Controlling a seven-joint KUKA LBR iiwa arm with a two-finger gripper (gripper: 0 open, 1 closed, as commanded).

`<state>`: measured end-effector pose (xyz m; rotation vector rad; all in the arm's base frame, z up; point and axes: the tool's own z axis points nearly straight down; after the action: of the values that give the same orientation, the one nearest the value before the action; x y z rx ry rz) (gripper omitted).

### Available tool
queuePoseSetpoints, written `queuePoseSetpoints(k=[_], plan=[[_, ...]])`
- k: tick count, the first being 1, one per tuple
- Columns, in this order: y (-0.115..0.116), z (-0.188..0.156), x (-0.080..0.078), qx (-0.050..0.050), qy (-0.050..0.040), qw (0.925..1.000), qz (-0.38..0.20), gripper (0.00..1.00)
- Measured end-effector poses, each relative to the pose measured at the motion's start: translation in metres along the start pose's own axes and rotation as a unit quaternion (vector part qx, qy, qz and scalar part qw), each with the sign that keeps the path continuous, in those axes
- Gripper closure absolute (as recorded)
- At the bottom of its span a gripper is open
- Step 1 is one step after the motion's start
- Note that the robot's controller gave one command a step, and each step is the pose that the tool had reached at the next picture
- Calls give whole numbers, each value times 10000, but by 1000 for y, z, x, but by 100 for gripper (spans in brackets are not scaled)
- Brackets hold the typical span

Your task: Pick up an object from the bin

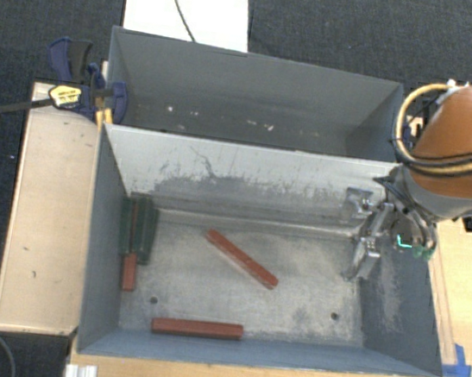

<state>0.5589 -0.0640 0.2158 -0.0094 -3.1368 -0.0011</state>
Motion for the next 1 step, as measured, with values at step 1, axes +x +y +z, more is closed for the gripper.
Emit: queuePoseSetpoints(k=[1], plan=[[72,54,-23,-7,-23,9955,-943,0]])
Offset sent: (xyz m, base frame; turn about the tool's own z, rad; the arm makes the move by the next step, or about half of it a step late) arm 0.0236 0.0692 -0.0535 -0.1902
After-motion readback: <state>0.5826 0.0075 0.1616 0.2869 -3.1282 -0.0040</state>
